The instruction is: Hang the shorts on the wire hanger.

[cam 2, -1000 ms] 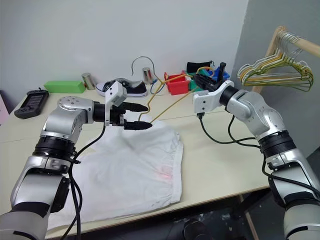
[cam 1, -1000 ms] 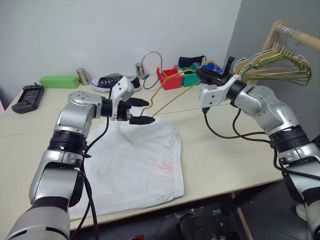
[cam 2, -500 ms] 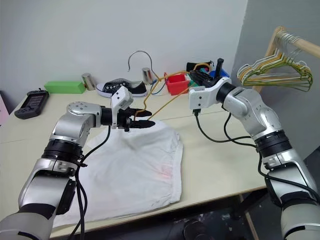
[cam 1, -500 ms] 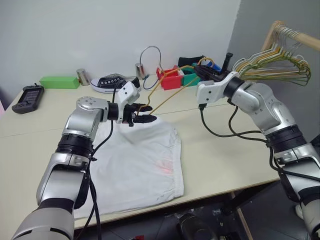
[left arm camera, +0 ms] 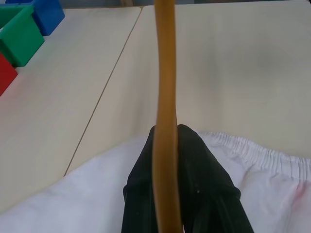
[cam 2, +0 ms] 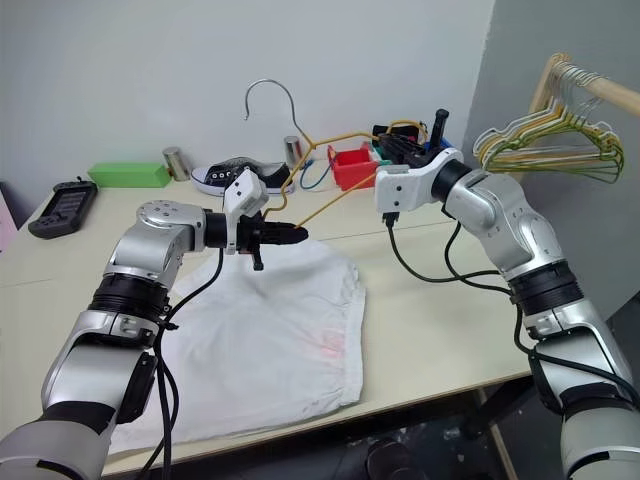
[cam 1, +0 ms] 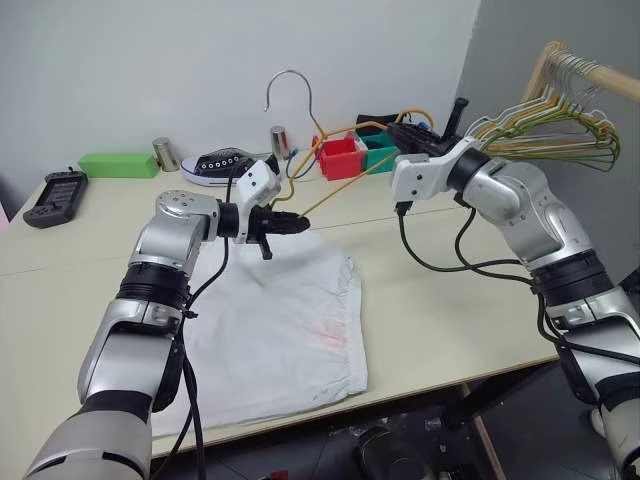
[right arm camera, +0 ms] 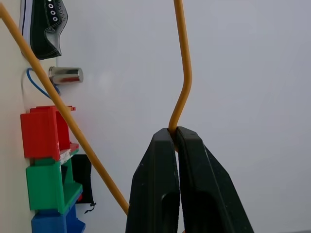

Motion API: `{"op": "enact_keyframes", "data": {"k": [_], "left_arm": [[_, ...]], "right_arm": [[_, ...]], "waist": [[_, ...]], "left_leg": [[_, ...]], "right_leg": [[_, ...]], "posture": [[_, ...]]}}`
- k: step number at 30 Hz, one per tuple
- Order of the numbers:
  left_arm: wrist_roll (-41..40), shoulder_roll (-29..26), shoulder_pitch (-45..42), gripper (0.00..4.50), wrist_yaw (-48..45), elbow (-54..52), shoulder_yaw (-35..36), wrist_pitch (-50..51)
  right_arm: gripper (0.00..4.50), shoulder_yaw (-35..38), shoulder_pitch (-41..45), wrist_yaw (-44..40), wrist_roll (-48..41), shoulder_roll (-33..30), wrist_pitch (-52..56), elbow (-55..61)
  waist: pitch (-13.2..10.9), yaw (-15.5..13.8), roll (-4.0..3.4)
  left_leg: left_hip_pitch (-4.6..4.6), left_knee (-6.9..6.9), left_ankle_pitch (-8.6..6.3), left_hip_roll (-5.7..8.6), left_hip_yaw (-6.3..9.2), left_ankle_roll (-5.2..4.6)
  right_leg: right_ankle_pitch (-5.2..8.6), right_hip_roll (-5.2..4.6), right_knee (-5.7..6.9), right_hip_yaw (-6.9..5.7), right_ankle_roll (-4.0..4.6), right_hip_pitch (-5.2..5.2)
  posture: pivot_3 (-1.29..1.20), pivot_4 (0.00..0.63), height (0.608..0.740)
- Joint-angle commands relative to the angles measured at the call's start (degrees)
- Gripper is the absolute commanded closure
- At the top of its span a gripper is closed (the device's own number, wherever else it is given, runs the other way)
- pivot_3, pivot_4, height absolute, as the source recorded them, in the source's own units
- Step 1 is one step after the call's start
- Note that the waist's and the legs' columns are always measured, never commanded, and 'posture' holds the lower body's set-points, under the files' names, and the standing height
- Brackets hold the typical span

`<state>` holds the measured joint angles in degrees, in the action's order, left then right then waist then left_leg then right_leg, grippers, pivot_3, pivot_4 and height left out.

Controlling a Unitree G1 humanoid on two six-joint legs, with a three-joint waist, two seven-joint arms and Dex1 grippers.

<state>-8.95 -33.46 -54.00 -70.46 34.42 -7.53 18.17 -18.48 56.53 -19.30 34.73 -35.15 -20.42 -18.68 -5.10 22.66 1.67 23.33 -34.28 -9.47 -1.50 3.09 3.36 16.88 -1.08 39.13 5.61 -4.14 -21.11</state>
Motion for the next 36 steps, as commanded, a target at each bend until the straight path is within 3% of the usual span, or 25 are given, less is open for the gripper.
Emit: {"op": "enact_keyframes", "data": {"k": [1, 3, 7, 16, 23, 29, 36], "left_arm": [[0.5, -0.1, -2.0, 4.43, 0.6, -0.2, 0.8, -1.3], [1.4, -0.3, -1.9, 4.43, 1.2, -0.3, 0.5, -2.2], [4.1, -0.5, -1.8, 4.50, 4.0, -0.2, 0.3, -5.3], [17.9, -3.5, 3.4, 4.50, 16.5, -3.9, -4.4, -18.7], [25.5, -5.1, 7.0, 4.50, 24.0, -8.7, -6.7, -26.0], [31.0, -4.9, 7.0, 4.50, 29.7, -13.8, -7.6, -28.9], [37.6, -6.3, 7.4, 4.50, 31.0, -19.7, -10.2, -32.3]], "right_arm": [[4.50, 2.3, 0.1, -0.8, -1.8, -0.3, 0.2, 3.0], [4.50, 2.1, -0.7, -4.2, -3.7, 0.1, 1.1, 3.3], [3.78, 2.4, -2.9, -11.5, -9.0, 0.7, 4.6, 4.7], [1.64, 5.3, -7.0, -25.0, -16.6, -2.4, 15.5, 14.0], [0.03, 6.5, -8.8, -28.2, -19.3, -2.5, 23.7, 16.5], [0.01, 3.4, -10.5, -30.8, -16.6, -4.7, 22.8, 13.6], [0.01, 1.0, -8.2, -27.3, -10.6, -5.3, 21.6, 6.6]], "waist": [[0.0, 0.0, 0.00], [0.0, 0.1, 0.00], [0.0, 0.6, 0.01], [0.0, 1.1, 0.01], [0.0, 1.0, 0.01], [0.0, 0.9, 0.02], [0.0, 1.0, 0.01]], "left_leg": [[0.00, 0.00, 0.00, 0.00, 0.00, 0.00], [0.00, 0.00, 0.00, 0.00, 0.00, 0.00], [0.00, -0.03, 0.00, 0.00, 0.03, 0.00], [0.00, -0.14, 0.00, 0.00, 0.04, 0.00], [0.00, -0.20, 0.00, -0.01, 0.04, 0.00], [0.02, -0.27, -0.01, 0.01, 0.02, -0.01], [0.02, -0.26, -0.01, 0.02, 0.00, -0.01]], "right_leg": [[0.00, 0.00, 0.00, 0.00, 0.00, 0.00], [0.00, 0.00, 0.00, 0.00, 0.01, 0.00], [-0.01, 0.00, 0.00, -0.02, -0.01, 0.04], [-0.04, -0.02, 0.02, -0.02, -0.09, 0.09], [-0.07, -0.01, 0.05, -0.03, -0.14, 0.08], [-0.09, -0.02, 0.03, -0.01, -0.18, 0.09], [-0.09, -0.02, 0.04, 0.01, -0.18, 0.08]], "posture": [[-0.30, 0.000, 0.740], [-0.30, 0.000, 0.740], [-0.30, 0.000, 0.740], [-0.30, 0.011, 0.740], [-0.29, 0.013, 0.740], [-0.27, 0.006, 0.740], [-0.26, 0.000, 0.740]]}}
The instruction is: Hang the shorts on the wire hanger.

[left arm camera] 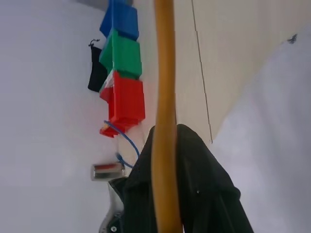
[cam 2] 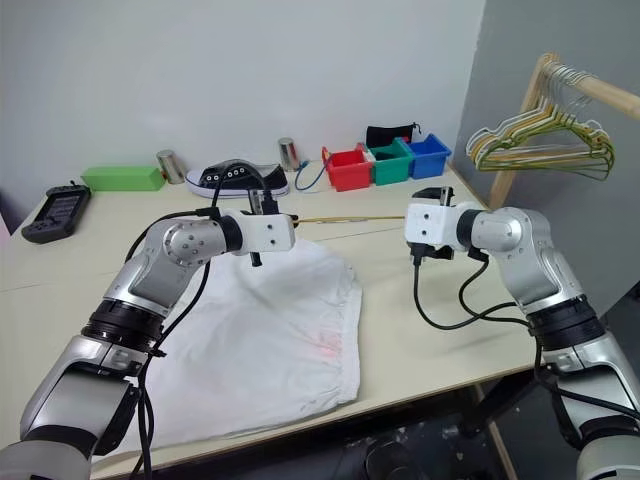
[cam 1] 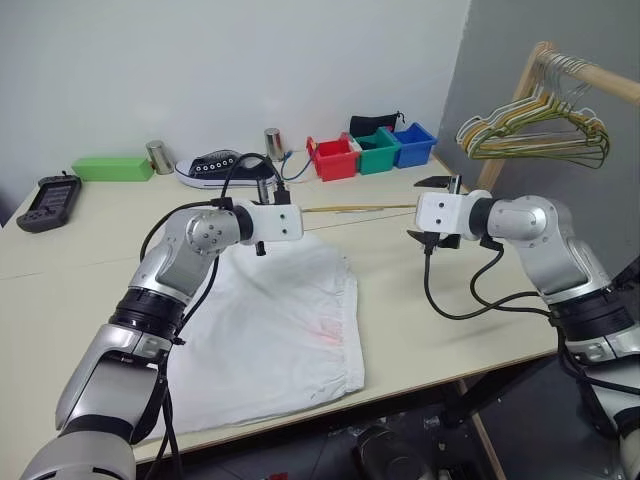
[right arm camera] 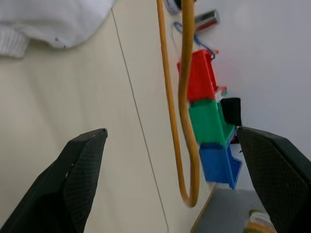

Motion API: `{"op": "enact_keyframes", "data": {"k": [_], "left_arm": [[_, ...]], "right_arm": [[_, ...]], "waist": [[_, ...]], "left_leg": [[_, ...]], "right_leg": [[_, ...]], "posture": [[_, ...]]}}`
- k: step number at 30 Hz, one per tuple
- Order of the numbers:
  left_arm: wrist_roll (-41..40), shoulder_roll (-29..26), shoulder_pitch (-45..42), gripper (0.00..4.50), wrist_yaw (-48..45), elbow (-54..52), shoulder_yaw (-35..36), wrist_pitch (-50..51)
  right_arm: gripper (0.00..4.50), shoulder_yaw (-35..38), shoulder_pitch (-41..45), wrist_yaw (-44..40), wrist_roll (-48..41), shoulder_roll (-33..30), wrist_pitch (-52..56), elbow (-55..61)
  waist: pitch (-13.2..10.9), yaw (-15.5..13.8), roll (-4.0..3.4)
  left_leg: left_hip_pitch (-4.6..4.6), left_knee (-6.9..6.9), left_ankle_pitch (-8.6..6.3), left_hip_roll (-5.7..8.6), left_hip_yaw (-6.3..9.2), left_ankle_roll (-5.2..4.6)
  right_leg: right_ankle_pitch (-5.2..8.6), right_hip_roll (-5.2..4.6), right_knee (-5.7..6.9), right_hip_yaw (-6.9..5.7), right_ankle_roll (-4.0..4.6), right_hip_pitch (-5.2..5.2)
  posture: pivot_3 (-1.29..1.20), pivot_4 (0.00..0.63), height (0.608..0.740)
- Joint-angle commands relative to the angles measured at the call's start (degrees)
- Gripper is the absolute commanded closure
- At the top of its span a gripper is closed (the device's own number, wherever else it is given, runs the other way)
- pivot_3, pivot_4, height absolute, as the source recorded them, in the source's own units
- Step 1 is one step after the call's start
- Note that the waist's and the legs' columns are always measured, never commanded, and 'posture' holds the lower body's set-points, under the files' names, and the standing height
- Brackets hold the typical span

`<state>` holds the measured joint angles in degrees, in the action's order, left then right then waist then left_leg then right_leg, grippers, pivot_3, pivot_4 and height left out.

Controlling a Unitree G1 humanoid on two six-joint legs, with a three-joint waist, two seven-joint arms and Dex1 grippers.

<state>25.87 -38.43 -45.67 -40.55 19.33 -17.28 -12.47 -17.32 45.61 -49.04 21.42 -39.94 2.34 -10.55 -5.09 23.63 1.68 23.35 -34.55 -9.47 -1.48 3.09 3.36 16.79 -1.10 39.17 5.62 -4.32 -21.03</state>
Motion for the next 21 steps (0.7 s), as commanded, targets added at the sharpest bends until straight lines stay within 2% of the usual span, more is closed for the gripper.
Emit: {"op": "enact_keyframes", "data": {"k": [1, 8, 15, 21], "left_arm": [[3.3, -1.5, -0.7, 4.50, 1.0, -5.0, -0.7, -2.0], [4.4, -0.1, -0.2, 4.50, 1.4, -5.8, -0.9, -2.0], [5.1, 0.4, -0.8, 4.50, 1.6, -5.4, -1.2, -2.4], [5.4, 0.4, -1.3, 4.50, 1.8, -4.6, -1.2, -2.6]], "right_arm": [[0.01, -0.2, 2.9, 2.8, 3.1, -0.3, -1.2, -1.8], [0.01, -0.8, 2.7, 2.8, 5.2, -0.4, -1.7, -3.2], [1.26, -0.8, 2.4, 3.4, 5.7, -0.3, -1.8, -4.2], [2.58, -0.7, 2.6, 3.6, 5.7, -0.5, -2.2, -5.1]], "waist": [[0.0, 0.0, 0.00], [0.0, 0.0, 0.00], [0.0, 0.0, 0.00], [0.0, 0.1, 0.00]], "left_leg": [[0.00, 0.00, 0.00, 0.00, -0.01, 0.00], [0.00, 0.00, 0.00, 0.00, 0.00, 0.00], [0.00, -0.04, 0.00, 0.01, 0.00, 0.00], [0.00, -0.07, 0.00, 0.01, 0.01, 0.00]], "right_leg": [[0.00, 0.00, 0.00, 0.00, 0.00, 0.00], [-0.01, 0.00, 0.01, 0.00, -0.01, 0.00], [-0.01, 0.00, 0.01, 0.01, -0.02, 0.01], [-0.03, 0.00, 0.01, 0.01, -0.05, 0.03]], "posture": [[-0.26, 0.000, 0.740], [-0.27, 0.000, 0.740], [-0.27, 0.000, 0.740], [-0.27, 0.000, 0.740]]}}
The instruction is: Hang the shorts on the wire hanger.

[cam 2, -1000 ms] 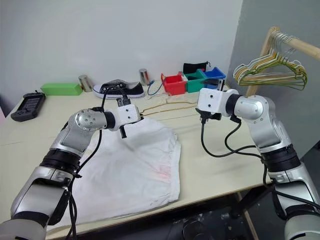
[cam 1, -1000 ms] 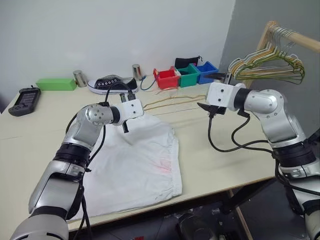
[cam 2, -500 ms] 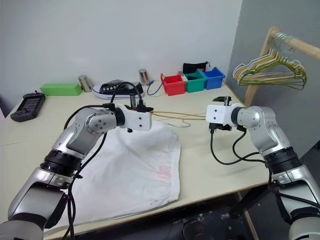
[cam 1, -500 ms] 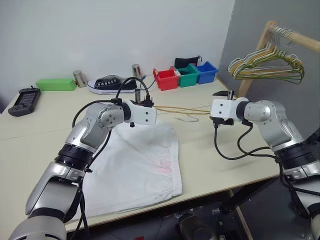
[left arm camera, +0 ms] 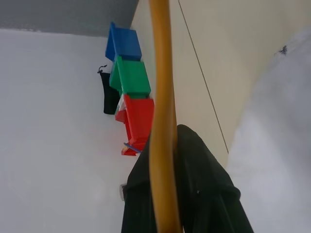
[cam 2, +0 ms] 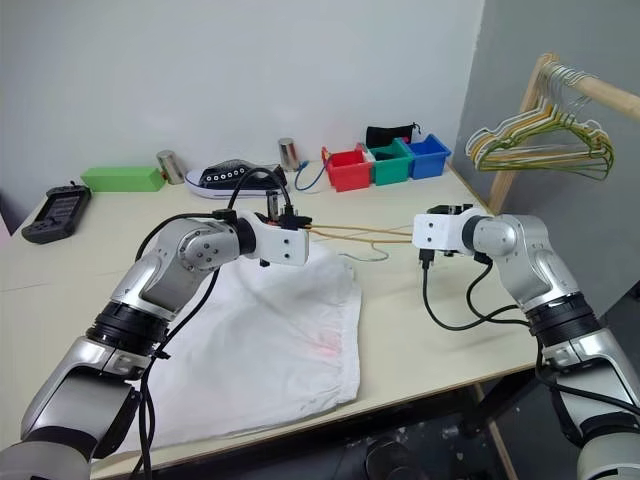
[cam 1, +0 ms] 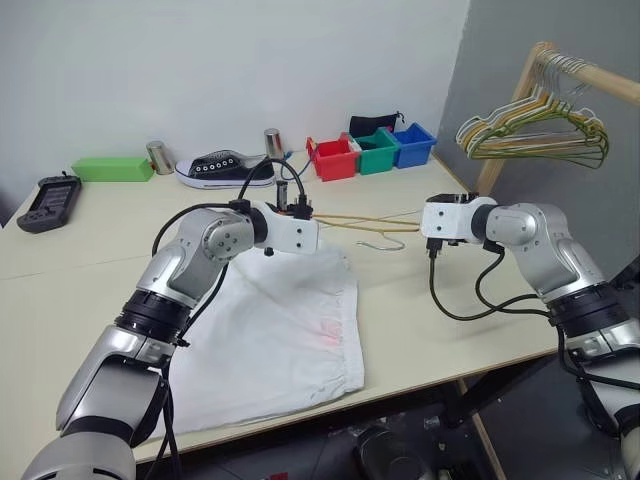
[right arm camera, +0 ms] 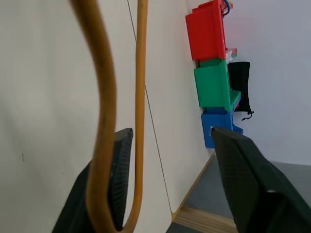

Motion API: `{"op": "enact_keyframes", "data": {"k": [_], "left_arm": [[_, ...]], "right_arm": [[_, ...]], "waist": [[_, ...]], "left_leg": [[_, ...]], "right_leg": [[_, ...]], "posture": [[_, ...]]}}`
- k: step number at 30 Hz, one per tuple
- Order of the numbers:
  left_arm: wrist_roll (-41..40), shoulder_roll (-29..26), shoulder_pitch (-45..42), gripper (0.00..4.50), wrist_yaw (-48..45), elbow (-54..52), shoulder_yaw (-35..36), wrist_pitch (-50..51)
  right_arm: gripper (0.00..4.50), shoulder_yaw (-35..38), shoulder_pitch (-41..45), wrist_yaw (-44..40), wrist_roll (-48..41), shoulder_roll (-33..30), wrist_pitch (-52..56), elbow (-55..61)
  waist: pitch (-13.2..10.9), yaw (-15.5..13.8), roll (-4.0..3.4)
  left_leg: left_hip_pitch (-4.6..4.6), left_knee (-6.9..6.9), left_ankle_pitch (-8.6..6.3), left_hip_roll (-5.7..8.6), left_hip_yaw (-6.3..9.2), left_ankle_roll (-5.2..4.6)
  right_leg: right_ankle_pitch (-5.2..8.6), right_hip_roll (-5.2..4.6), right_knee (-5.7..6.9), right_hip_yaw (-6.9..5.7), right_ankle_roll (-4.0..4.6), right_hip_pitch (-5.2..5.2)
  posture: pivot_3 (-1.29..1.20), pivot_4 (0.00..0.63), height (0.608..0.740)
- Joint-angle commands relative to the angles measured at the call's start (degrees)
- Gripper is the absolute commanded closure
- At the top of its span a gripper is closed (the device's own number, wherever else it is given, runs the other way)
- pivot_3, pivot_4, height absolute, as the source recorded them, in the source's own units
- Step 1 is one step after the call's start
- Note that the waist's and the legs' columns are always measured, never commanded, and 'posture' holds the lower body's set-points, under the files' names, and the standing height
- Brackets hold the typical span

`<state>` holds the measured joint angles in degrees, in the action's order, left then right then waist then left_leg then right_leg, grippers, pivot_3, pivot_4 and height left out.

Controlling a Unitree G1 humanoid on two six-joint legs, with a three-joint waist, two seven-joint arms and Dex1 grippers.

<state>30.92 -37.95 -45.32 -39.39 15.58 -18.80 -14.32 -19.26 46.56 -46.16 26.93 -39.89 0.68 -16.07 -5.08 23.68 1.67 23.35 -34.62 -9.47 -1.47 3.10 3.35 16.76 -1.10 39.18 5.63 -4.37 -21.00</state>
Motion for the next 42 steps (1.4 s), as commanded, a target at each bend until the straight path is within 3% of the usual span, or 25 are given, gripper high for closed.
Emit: {"op": "enact_keyframes", "data": {"k": [1, 8, 11, 19, 26, 31, 33, 38, 42], "left_arm": [[0.3, -0.1, -1.7, 4.50, 0.7, -0.8, 0.3, -0.8], [0.4, -0.2, -1.9, 4.50, 0.7, -0.4, 0.2, -1.0], [0.1, -0.3, -2.0, 4.50, 0.5, -0.4, 0.1, -1.4], [-6.4, -0.7, -1.2, 2.98, -4.0, -0.2, 1.9, -3.6], [-18.1, -1.3, 1.0, 1.43, -8.6, -2.9, 7.3, -0.3], [-35.4, -1.5, 7.4, 0.29, -15.5, -12.0, 14.9, 12.7], [-40.7, -2.2, 10.6, 0.02, -17.2, -16.7, 17.0, 20.0], [-57.4, -7.7, 26.3, 0.02, -20.4, -34.3, 23.3, 43.1], [-67.3, -9.7, 37.9, 0.02, -18.4, -44.1, 30.1, 53.9]], "right_arm": [[2.84, 1.3, 1.7, 0.7, 0.2, -0.6, -0.7, 0.3], [4.40, 1.3, 1.9, 0.5, 0.3, -1.0, -1.3, -0.3], [4.46, 1.3, 1.9, 0.4, 0.4, -1.0, -1.5, -0.5], [4.50, 1.1, 1.3, -0.7, 0.1, -0.8, -1.6, 0.3], [4.50, 2.3, -0.2, -5.7, -4.3, 0.1, 1.5, -3.6], [4.50, 3.4, -1.4, -15.5, -10.7, -1.5, 6.9, -10.8], [4.50, 4.0, -1.7, -19.6, -13.6, -1.9, 11.2, -11.1], [4.50, 4.7, -5.3, -38.8, -24.3, -7.2, 33.2, -6.2], [4.50, 1.1, -12.1, -46.1, -35.6, -17.2, 46.1, 0.7]], "waist": [[0.0, 0.0, 0.00], [0.0, 0.0, 0.00], [0.0, 0.0, 0.00], [0.0, 0.0, 0.00], [0.0, 0.0, 0.00], [0.0, -0.2, 0.00], [0.0, -0.2, 0.00], [0.0, -0.2, -0.01], [-0.1, -1.8, 0.06]], "left_leg": [[0.00, -0.01, 0.00, 0.00, 0.00, 0.00], [0.00, -0.02, 0.00, 0.00, 0.01, 0.00], [0.00, -0.03, 0.00, 0.00, 0.01, 0.00], [-0.01, -0.04, 0.00, 0.00, 0.01, 0.00], [-0.03, -0.07, 0.00, -0.01, 0.01, 0.00], [-0.44, -0.05, -0.01, -0.02, 0.01, 0.00], [-0.56, -0.06, -0.01, -0.03, 0.03, -0.01], [-0.69, -0.03, -0.02, -0.09, 0.05, -0.01], [-0.66, -0.04, -0.03, -0.10, 0.09, 0.00]], "right_leg": [[0.00, 0.00, 0.00, 0.00, 0.00, 0.00], [-0.01, 0.00, 0.00, 0.00, -0.01, 0.02], [-0.01, 0.00, 0.00, 0.00, -0.02, 0.03], [-0.01, 0.00, 0.00, 0.00, -0.02, 0.04], [-0.01, 0.00, -0.01, -0.01, -0.02, 0.11], [0.00, 0.00, -0.13, -0.04, -0.02, 0.60], [0.00, -0.01, -0.16, -0.05, -0.02, 0.76], [0.02, 0.03, -0.14, -0.06, 0.01, 0.84], [0.26, 0.04, -0.15, -0.09, 0.42, 0.82]], "posture": [[-0.27, 0.000, 0.740], [-0.27, 0.000, 0.740], [-0.27, 0.000, 0.740], [-0.27, 0.003, 0.740], [-0.26, 0.011, 0.740], [-0.24, 0.015, 0.740], [-0.24, 0.016, 0.740], [-0.21, 0.029, 0.740], [-0.19, 0.043, 0.740]]}}
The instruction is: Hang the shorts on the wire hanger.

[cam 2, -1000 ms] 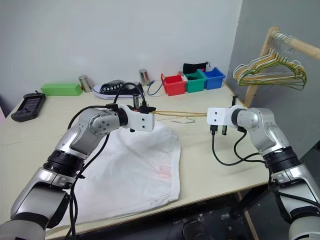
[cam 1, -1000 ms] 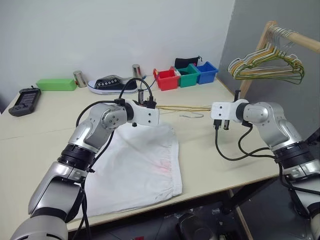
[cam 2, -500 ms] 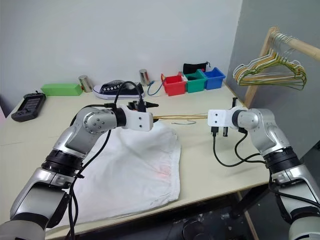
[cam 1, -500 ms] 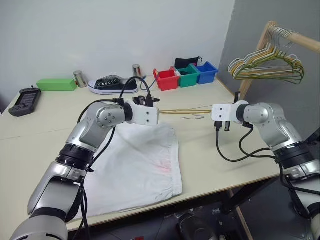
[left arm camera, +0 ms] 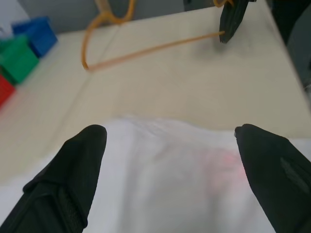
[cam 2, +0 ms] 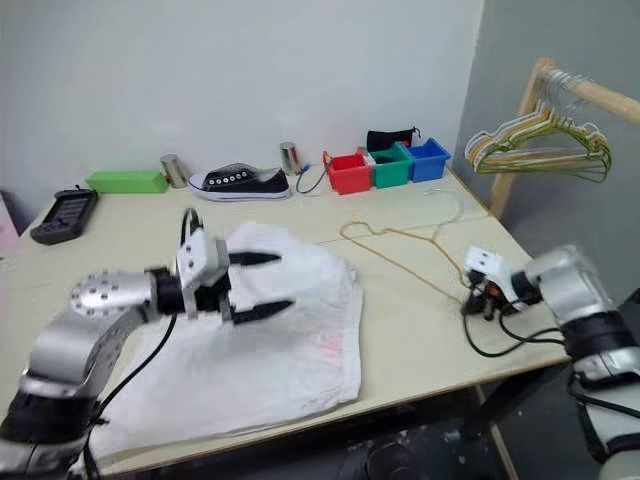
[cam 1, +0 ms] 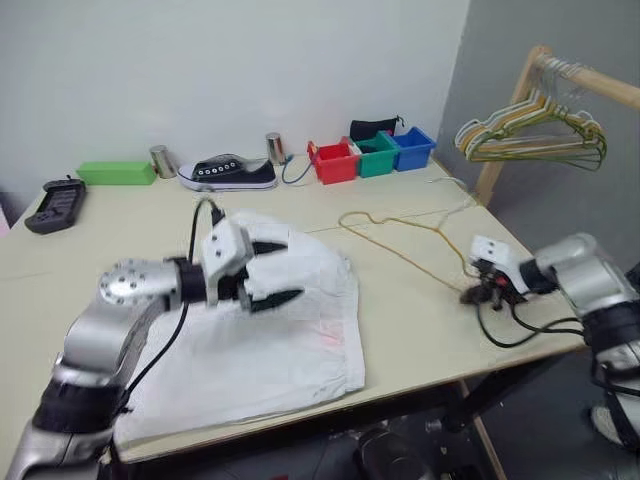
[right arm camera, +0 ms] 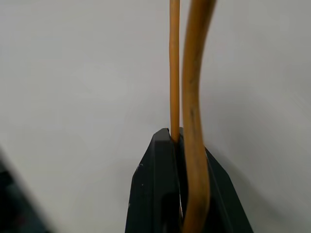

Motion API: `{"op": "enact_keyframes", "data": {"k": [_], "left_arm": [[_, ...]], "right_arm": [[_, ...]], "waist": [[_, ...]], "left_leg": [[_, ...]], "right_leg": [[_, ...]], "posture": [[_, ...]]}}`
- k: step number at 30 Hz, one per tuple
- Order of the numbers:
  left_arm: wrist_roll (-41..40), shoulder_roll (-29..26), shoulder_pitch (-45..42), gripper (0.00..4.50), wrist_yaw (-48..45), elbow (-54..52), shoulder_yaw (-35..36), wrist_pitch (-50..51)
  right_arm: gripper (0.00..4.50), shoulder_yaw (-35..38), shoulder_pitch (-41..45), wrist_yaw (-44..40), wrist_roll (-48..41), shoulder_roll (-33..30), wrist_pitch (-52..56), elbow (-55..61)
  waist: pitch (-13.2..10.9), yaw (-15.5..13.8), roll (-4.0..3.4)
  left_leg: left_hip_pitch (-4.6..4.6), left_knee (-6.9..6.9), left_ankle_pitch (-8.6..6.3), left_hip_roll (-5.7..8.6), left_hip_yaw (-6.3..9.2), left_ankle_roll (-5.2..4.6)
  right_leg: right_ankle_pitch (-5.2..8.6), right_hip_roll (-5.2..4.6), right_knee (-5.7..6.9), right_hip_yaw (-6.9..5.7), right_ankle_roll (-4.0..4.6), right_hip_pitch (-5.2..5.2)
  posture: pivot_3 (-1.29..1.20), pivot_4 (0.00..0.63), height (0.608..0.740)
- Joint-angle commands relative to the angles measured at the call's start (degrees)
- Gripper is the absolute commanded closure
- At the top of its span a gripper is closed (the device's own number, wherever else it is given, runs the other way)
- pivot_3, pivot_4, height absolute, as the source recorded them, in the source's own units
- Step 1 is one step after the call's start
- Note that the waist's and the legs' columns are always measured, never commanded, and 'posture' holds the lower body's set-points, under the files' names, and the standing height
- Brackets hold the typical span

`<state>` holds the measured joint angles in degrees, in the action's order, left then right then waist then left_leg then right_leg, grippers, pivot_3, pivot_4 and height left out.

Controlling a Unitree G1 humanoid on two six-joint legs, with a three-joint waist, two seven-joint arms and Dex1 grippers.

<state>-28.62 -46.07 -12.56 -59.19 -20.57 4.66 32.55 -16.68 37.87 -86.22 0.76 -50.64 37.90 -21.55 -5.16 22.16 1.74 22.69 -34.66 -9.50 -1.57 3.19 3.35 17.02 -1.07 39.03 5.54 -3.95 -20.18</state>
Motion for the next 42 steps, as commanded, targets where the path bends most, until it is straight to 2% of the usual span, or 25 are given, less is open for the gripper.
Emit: {"op": "enact_keyframes", "data": {"k": [1, 5, 8, 12, 15, 17, 22, 28, 36, 42], "left_arm": [[-9.1, -1.6, 7.4, 0.02, 2.3, -9.6, 7.9, 8.6], [-9.9, -1.6, 17.9, 0.02, 4.7, -16.8, 10.1, 10.2], [-11.1, -1.2, 21.1, 0.02, 6.6, -20.0, 10.7, 10.7], [-12.6, -0.8, 22.2, 0.02, 8.8, -21.6, 11.0, 11.4], [-13.4, -1.5, 22.3, 0.02, 9.3, -21.8, 11.1, 11.5], [-13.6, -1.8, 21.9, 0.02, 9.3, -21.5, 10.9, 11.5], [-13.6, -1.8, 21.1, 0.02, 9.5, -21.3, 10.2, 11.4], [-13.6, -2.3, 21.3, 0.02, 9.0, -21.4, 9.3, 10.7], [-13.2, -2.6, 20.9, 0.02, 8.4, -20.6, 8.7, 10.1], [-12.9, -2.8, 21.0, 0.02, 8.0, -20.1, 8.6, 9.7]], "right_arm": [[4.50, -2.7, -4.6, -6.3, -12.8, -8.7, 12.6, 7.9], [4.50, -7.0, -11.8, -6.3, -27.9, -18.6, 27.7, 18.3], [4.50, -7.4, -15.9, -6.3, -34.9, -23.2, 33.6, 24.7], [4.50, -4.9, -22.6, -5.4, -42.0, -26.3, 39.4, 31.8], [4.50, -2.6, -24.7, -2.6, -46.0, -25.2, 43.5, 32.2], [4.50, -1.7, -25.8, -1.1, -47.1, -24.4, 44.4, 31.9], [4.50, 1.4, -28.6, 2.6, -49.1, -22.5, 45.9, 31.9], [4.50, 4.3, -32.6, 5.1, -50.0, -22.5, 45.2, 30.9], [4.50, 6.7, -36.6, 5.6, -50.2, -24.0, 43.0, 29.7], [4.50, 7.8, -39.1, 5.5, -49.6, -24.5, 41.3, 28.3]], "waist": [[0.0, -0.9, 0.03], [-0.2, -2.2, 0.07], [-0.5, -3.2, 0.21], [-0.6, -4.1, 0.23], [-0.7, -4.4, 0.13], [-0.8, -4.6, -0.02], [-0.8, -5.4, 0.01], [-0.8, -7.6, -0.06], [-0.8, -9.5, -0.07], [-0.8, -9.7, -0.03]], "left_leg": [[-0.02, 0.01, 0.00, -0.02, 0.00, 0.00], [-0.08, 0.02, -0.08, -0.01, -0.06, 0.11], [-0.26, 0.01, -0.26, -0.03, -0.04, 0.41], [-0.30, -0.12, -0.43, 0.02, -0.03, 0.63], [-0.29, -0.23, -0.56, 0.01, -0.08, 0.58], [-0.20, -0.18, -0.74, -0.06, -0.05, 0.43], [-0.01, -0.18, -0.80, -0.04, -0.24, 0.33], [0.14, -0.18, -1.00, -0.12, -0.36, 0.02], [0.25, -0.18, -1.41, -0.19, -0.45, -0.03], [0.20, -0.20, -1.42, -0.18, -0.42, -0.02]], "right_leg": [[0.04, -0.01, 0.00, -0.01, 0.06, 0.03], [0.17, -0.06, -0.08, 0.03, 0.25, 0.02], [0.33, -0.10, -0.10, 0.00, 0.37, -0.12], [0.39, -0.23, -0.30, -0.05, 0.42, -0.17], [0.39, -0.36, -0.67, -0.12, 0.42, -0.16], [0.39, -0.40, -1.16, -0.25, 0.42, -0.08], [0.37, -0.65, -1.24, -0.11, 0.39, -0.08], [0.25, -0.25, -1.10, -0.04, 0.15, -0.34], [0.56, -0.09, -1.06, 0.08, 0.23, -0.43], [0.57, -0.10, -1.08, 0.07, 0.23, -0.41]], "posture": [[-0.19, 0.043, 0.740], [-0.17, 0.054, 0.740], [-0.15, 0.062, 0.740], [-0.15, 0.064, 0.740], [-0.15, 0.063, 0.740], [-0.15, 0.062, 0.740], [-0.16, 0.062, 0.740], [-0.16, 0.058, 0.740], [-0.17, 0.060, 0.740], [-0.17, 0.065, 0.740]]}}
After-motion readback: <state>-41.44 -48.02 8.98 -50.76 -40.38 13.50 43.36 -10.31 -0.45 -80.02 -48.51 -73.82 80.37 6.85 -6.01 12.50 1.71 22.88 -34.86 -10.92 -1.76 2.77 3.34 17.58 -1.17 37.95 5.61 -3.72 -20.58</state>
